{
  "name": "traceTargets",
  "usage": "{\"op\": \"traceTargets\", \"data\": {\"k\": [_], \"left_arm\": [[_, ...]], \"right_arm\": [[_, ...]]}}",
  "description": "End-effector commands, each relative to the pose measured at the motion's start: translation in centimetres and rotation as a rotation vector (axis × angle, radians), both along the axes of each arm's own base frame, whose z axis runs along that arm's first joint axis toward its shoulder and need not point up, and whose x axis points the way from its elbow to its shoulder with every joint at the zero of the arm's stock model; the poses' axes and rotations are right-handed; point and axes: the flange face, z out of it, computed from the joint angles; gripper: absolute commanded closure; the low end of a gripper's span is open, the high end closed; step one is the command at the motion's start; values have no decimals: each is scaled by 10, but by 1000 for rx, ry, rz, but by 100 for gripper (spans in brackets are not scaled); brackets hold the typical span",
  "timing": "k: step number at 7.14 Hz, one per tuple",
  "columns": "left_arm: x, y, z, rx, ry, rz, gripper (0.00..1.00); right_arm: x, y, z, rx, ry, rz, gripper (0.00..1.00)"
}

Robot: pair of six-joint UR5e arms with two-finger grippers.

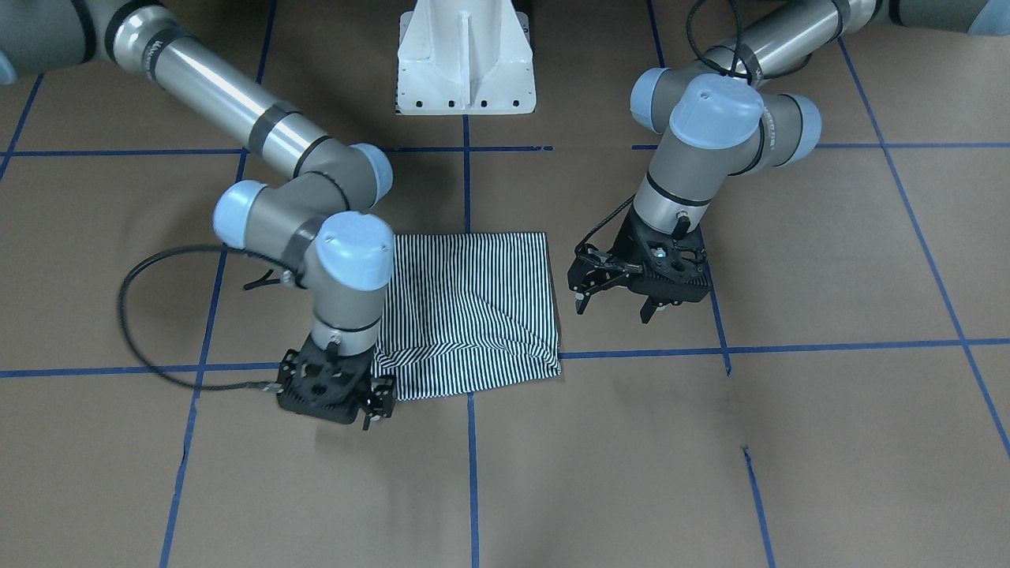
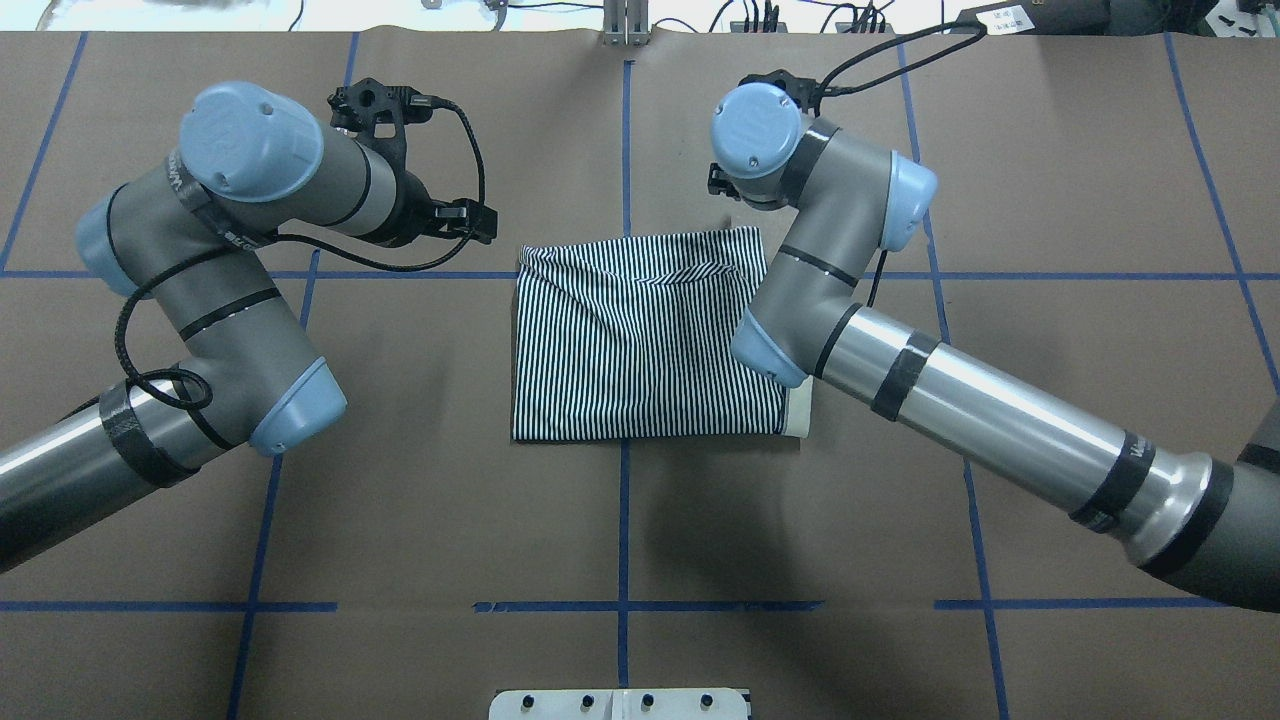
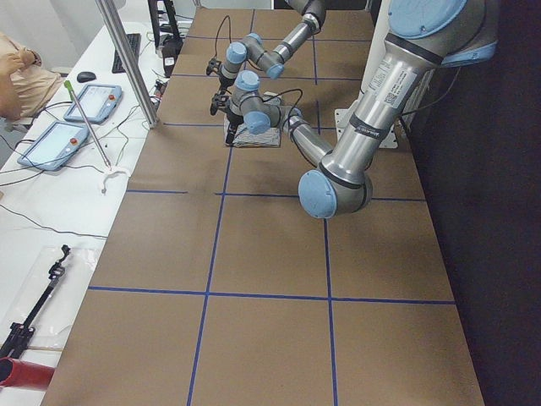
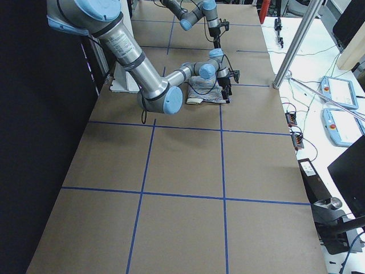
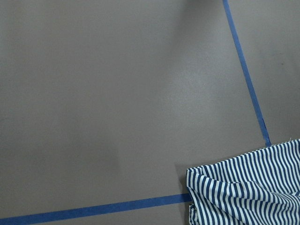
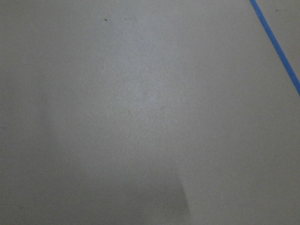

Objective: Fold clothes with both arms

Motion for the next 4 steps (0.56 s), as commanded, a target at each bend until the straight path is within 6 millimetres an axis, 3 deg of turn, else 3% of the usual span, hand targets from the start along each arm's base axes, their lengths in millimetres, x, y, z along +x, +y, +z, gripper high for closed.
{"op": "traceTargets", "data": {"k": [1,2,4], "left_arm": [[46,28,-7,-60,11,3,0],[81,24,-21,-76,1,-36,0],[148,26,-8,-77,-89,-84,0]], "right_arm": [[32,-10,-32,6,-90,-59,0],[37,-1,-36,6,-118,-73,0],[49,11,-20,8,-123,-76,0]]}}
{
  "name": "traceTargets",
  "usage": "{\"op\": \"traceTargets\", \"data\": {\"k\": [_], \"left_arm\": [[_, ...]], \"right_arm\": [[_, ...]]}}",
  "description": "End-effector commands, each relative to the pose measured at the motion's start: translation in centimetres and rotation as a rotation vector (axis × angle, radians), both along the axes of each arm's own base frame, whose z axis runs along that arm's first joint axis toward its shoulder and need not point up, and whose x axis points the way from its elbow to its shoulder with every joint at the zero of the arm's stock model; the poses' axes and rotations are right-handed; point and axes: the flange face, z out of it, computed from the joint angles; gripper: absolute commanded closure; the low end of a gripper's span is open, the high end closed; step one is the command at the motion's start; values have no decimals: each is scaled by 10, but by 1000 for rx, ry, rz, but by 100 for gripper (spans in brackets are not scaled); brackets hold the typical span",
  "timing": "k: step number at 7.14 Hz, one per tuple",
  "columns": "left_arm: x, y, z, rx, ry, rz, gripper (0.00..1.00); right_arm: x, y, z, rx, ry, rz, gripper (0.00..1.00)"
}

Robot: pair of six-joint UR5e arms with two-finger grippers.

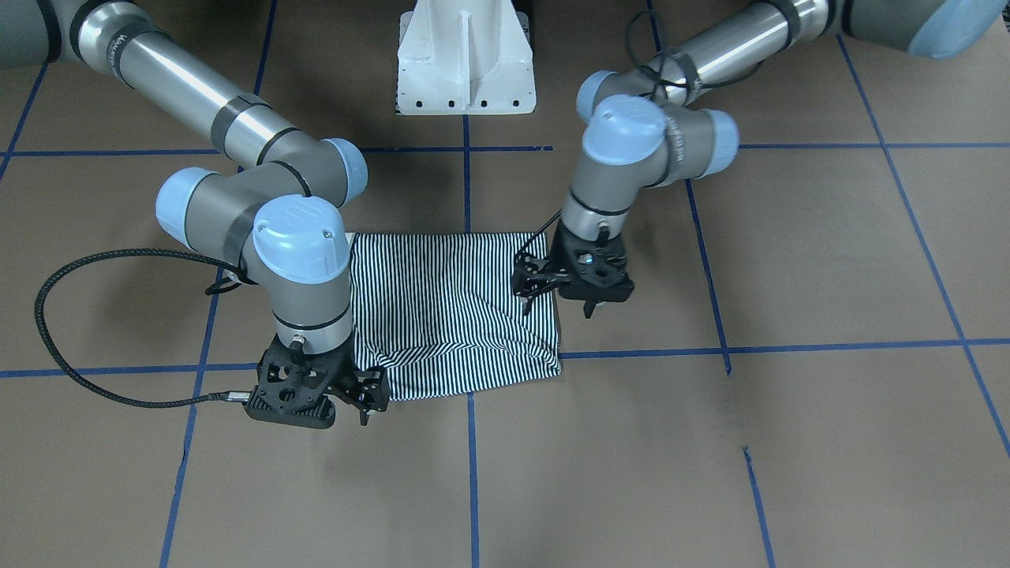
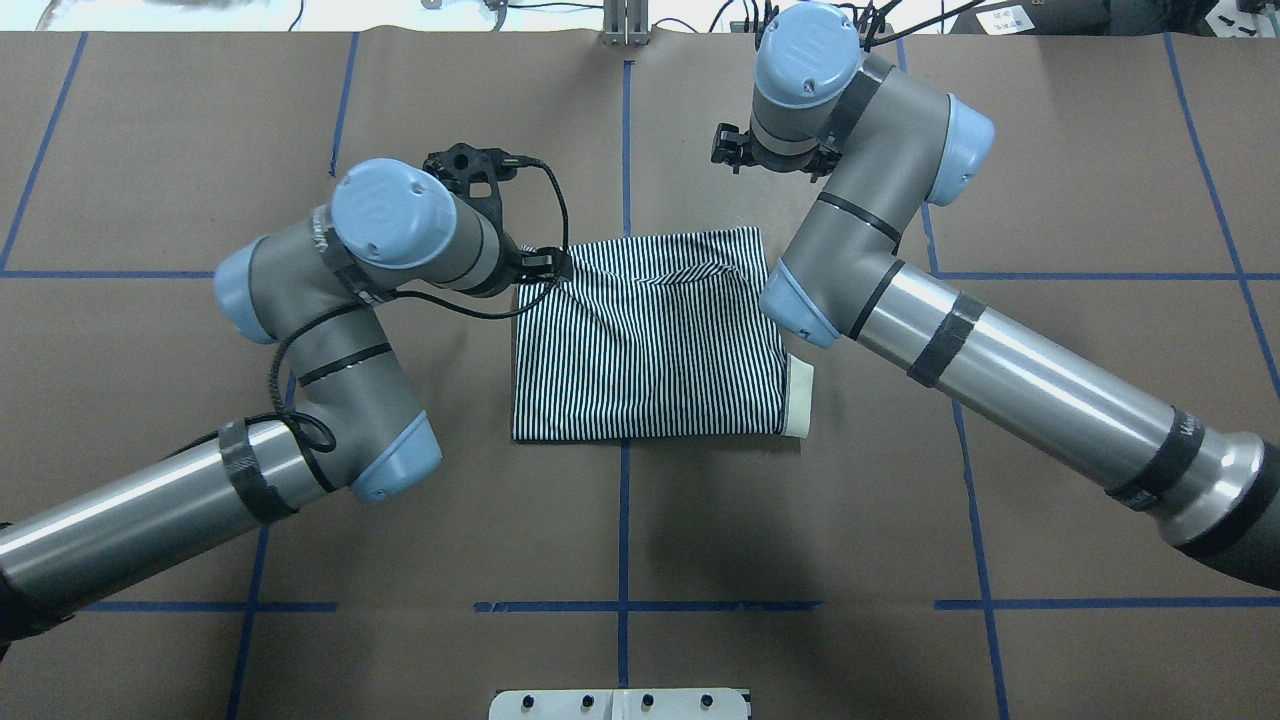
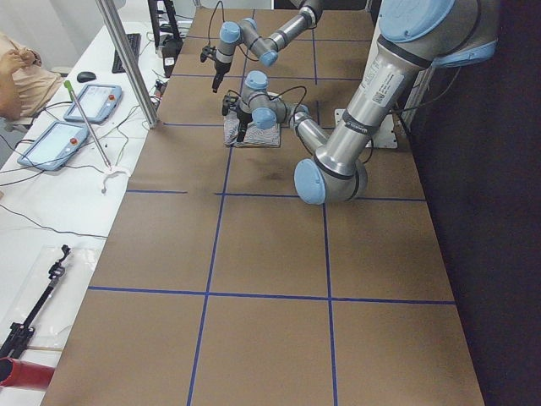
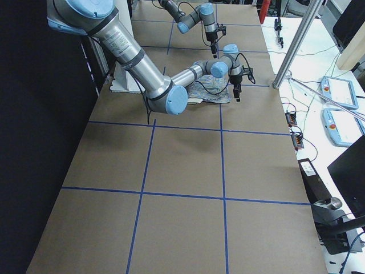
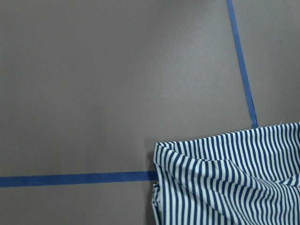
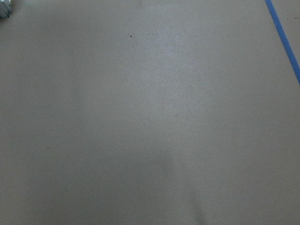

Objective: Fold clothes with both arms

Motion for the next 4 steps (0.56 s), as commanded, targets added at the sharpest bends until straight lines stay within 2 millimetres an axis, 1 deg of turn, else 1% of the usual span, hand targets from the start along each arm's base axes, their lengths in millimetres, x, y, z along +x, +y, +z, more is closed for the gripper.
{"op": "traceTargets", "data": {"k": [1,2,3,4], "left_arm": [[43,4,-5,16,-48,-26,0],[50,-1,4,8,-70,-24,0],[52,-9,14,17,-103,-20,0],[40,-27,22,23,-124,-33,0]], "right_arm": [[8,8,5,4,-11,-6,0],[8,8,6,5,-12,-4,0],[8,8,7,5,-12,-4,0],[9,8,8,5,-12,-4,0]]}}
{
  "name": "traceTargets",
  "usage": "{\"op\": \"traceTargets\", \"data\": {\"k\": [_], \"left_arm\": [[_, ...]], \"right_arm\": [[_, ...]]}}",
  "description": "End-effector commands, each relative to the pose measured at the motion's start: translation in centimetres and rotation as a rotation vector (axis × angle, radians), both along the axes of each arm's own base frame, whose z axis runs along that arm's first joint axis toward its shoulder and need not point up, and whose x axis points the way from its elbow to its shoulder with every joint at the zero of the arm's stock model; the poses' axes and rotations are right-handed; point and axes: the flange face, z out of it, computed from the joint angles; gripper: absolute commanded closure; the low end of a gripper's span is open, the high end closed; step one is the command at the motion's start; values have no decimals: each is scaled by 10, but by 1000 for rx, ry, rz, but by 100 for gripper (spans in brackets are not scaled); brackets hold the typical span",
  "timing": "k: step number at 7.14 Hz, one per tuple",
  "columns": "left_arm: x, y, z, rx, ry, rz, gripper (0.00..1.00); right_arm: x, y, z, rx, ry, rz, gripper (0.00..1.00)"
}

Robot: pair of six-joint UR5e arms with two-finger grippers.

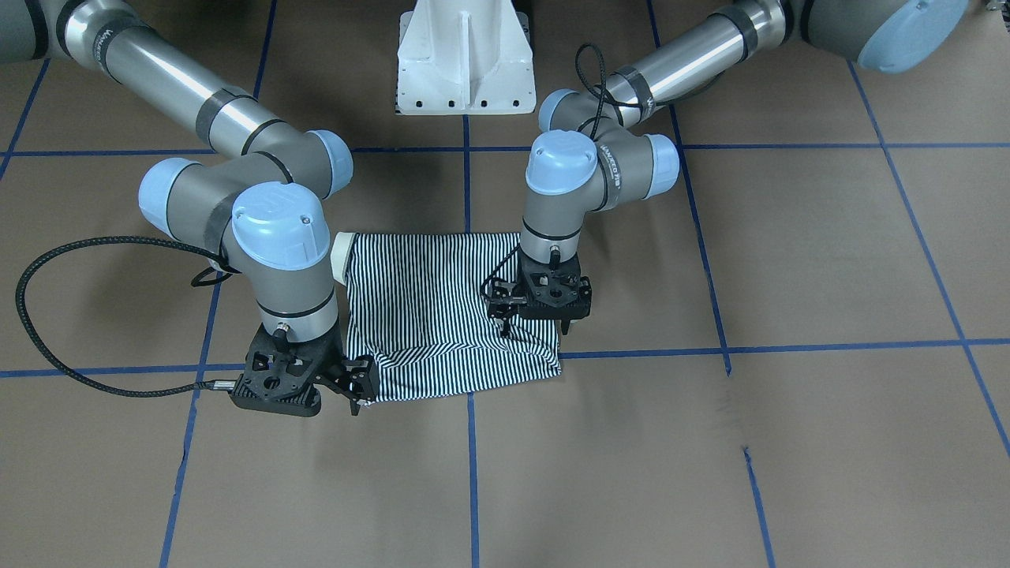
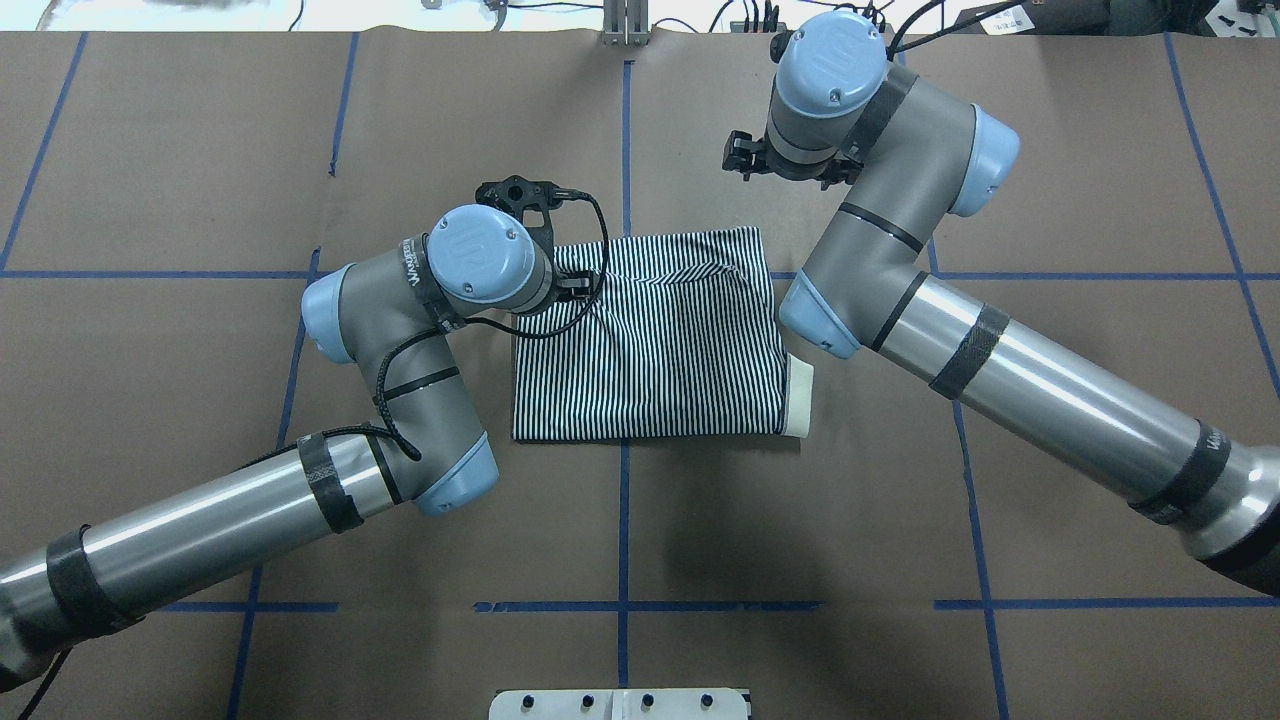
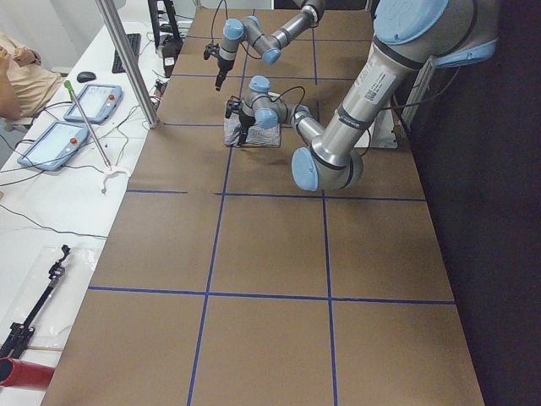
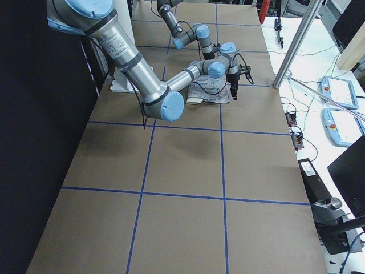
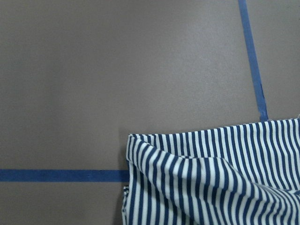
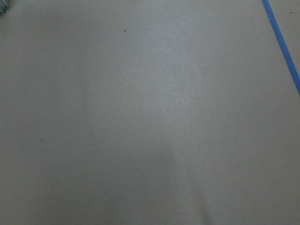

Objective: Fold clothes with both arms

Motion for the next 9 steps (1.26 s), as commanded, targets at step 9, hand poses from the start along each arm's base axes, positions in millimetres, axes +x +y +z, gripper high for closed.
{"op": "traceTargets", "data": {"k": [9], "left_arm": [[-269,-17,-42,209,-117,175,0]], "right_arm": [[163,81,20,20,-51,-213,0]]}}
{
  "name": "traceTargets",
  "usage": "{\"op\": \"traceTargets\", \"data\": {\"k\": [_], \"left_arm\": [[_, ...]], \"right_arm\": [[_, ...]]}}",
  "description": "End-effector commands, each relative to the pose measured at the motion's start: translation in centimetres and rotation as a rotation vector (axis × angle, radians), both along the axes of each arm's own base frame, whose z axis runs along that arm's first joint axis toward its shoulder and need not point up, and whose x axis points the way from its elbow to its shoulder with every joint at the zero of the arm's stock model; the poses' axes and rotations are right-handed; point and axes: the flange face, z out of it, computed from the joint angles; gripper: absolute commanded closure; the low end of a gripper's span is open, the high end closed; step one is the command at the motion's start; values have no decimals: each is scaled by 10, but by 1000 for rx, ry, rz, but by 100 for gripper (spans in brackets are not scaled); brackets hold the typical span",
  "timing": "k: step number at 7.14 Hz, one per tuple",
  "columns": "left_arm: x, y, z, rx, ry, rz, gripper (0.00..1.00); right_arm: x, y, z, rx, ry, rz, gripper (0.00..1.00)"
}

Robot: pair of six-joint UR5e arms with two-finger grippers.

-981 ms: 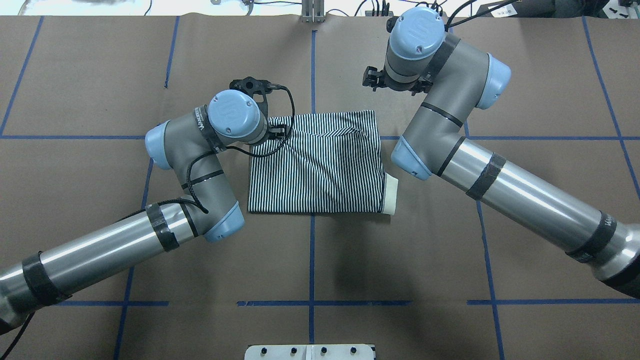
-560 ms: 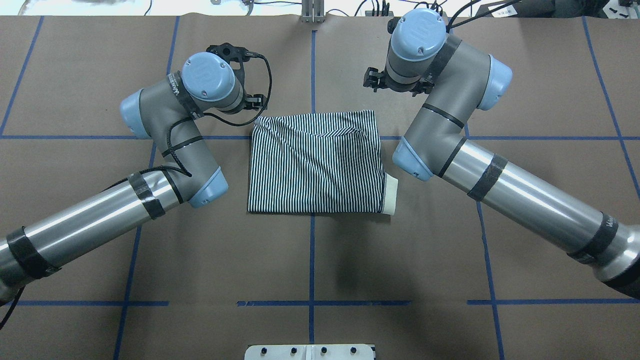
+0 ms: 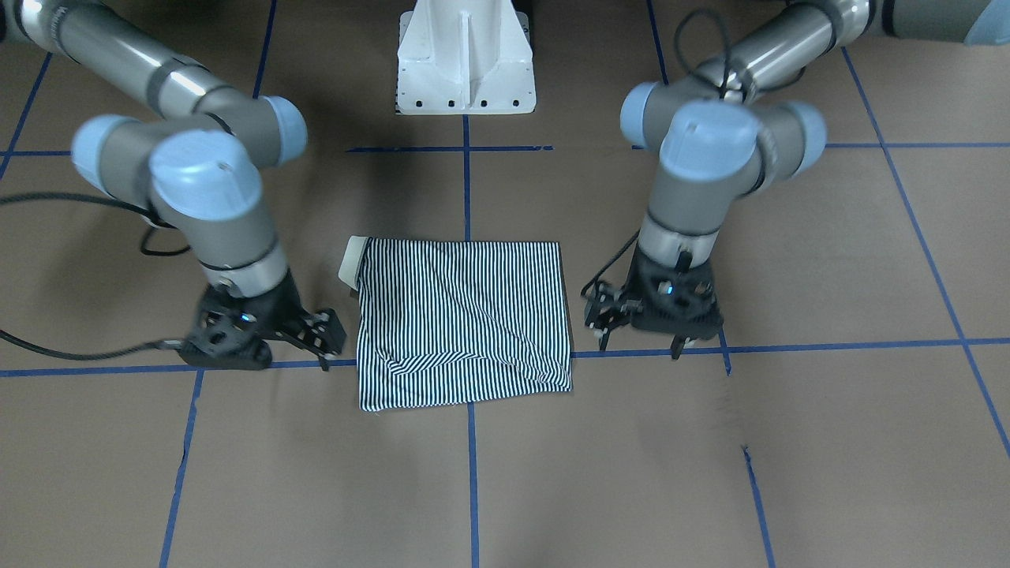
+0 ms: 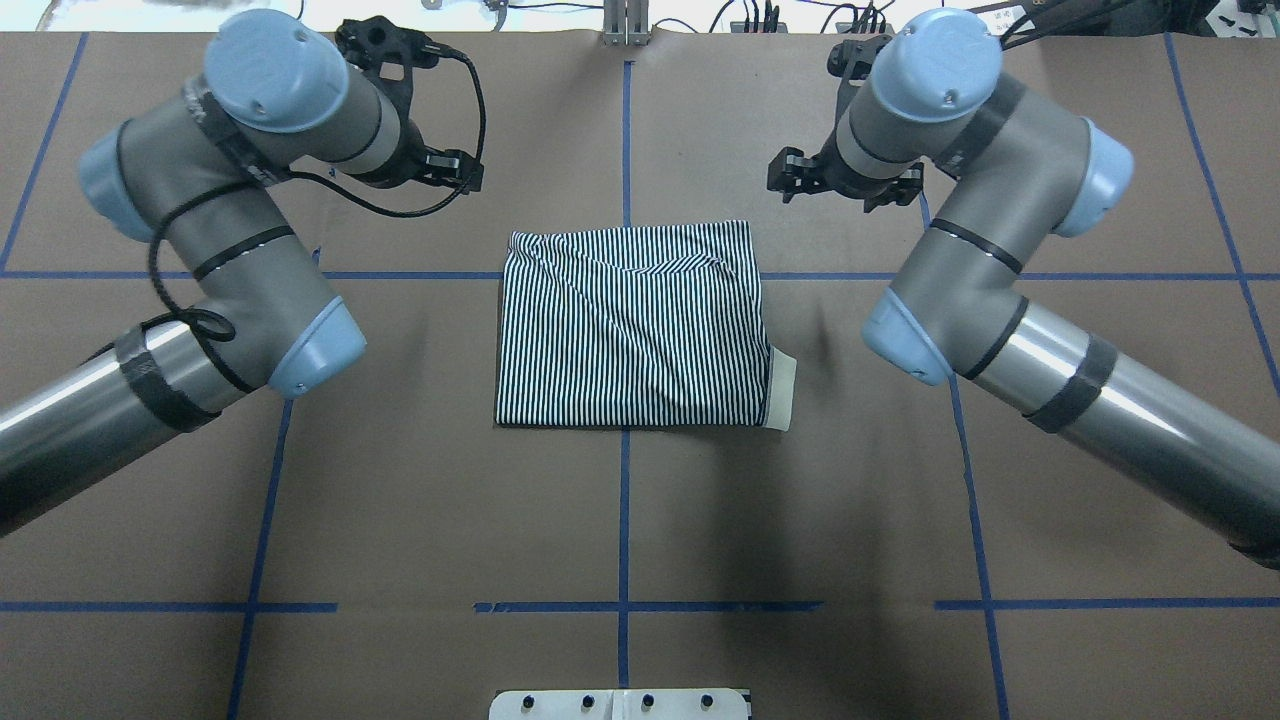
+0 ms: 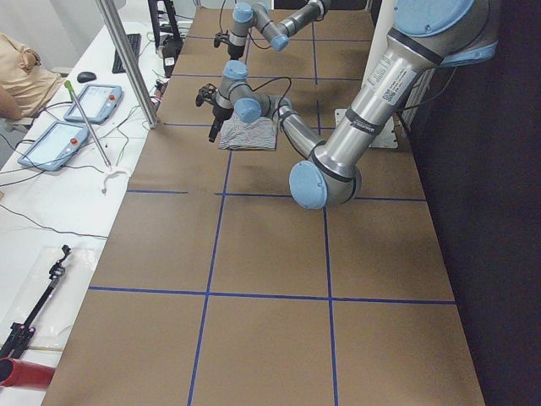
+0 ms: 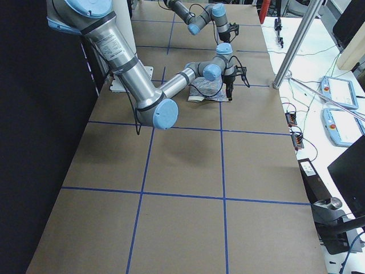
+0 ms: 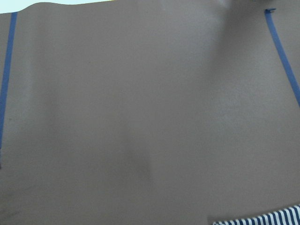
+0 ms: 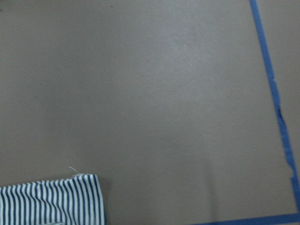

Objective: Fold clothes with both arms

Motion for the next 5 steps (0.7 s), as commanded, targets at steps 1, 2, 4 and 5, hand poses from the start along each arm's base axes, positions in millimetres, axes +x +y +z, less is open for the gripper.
{"op": "traceTargets", "data": {"k": [1,2,4,5], "left_arm": [[-125,32,-14,67,-74,107,0],[-196,24,14,110,-139,159,0],[-329,56,175,-52,-196,195,0],[-334,59,173,-67,-188,166,0]], "right_arm": [[144,43,13,45,60,-160,0],[218,49,36,44,81,-221,0],[416,115,254,-10,71,-377,0],[435,125,271,-9,74,-338,0]]}}
